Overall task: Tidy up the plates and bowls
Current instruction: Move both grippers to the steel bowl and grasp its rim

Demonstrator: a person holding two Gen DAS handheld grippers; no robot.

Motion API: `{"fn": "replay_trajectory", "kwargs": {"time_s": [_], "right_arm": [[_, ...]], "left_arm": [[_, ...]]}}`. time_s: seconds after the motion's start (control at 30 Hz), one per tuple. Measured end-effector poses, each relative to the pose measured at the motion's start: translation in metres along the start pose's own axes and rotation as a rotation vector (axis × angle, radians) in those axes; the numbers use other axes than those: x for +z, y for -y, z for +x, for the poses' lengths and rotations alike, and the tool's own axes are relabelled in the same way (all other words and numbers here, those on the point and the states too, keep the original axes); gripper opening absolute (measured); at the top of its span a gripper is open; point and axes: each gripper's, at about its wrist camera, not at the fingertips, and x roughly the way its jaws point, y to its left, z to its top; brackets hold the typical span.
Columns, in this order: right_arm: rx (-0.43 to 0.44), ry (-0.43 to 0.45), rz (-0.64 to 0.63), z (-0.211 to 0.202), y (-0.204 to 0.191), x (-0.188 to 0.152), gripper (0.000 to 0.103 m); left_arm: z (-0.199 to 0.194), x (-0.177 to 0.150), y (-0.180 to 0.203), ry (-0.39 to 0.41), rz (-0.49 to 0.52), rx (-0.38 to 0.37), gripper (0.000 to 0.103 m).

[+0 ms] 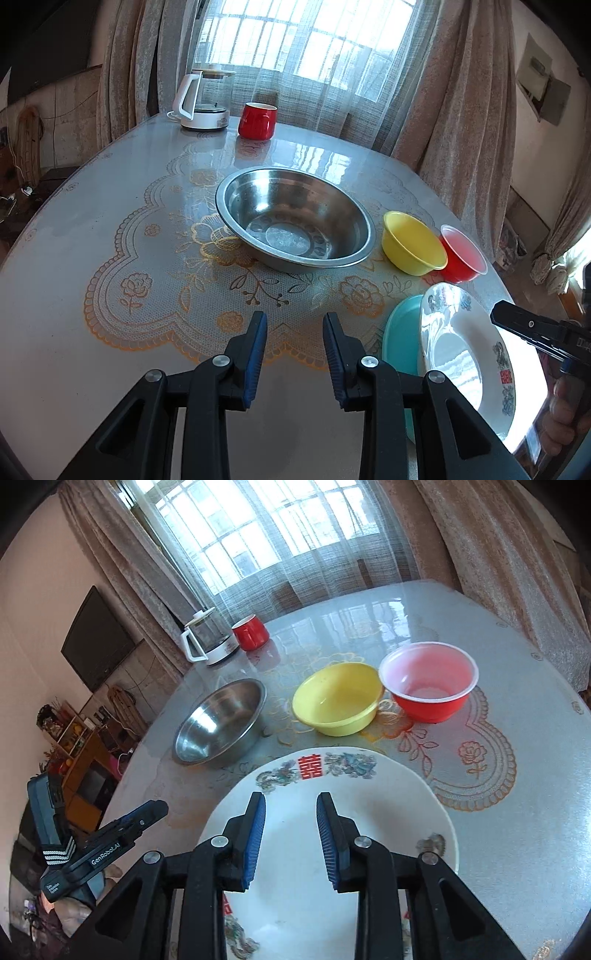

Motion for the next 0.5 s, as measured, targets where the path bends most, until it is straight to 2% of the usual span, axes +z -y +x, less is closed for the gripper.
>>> {"fn": "replay_trajectory", "kwargs": {"time_s": [0.13, 0.3, 0.4, 0.5], "right_arm": [[0.052, -0.064, 0.019, 0.039, -0.023, 0.017, 0.029], [0.046, -0.087, 0.065, 0.079, -0.034, 0.041, 0.029], [0.011, -0.103, 0.092, 0.098, -0.033, 0.052, 0.031], [0.006, -0.107, 0.110, 0.111, -0.032, 0.059, 0.032]], "left_arm": [[0.002, 0.017, -0.014, 0.025, -0.043, 0.005, 0.033], [0.013, 0.035, -0.027, 0.049, -0.076, 0.017, 0.037], [0.023, 0.046, -0.035, 0.052, -0.114, 0.022, 0.044], [0.031, 0.056, -0.038, 0.055, -0.137, 0.027, 0.048]]}}
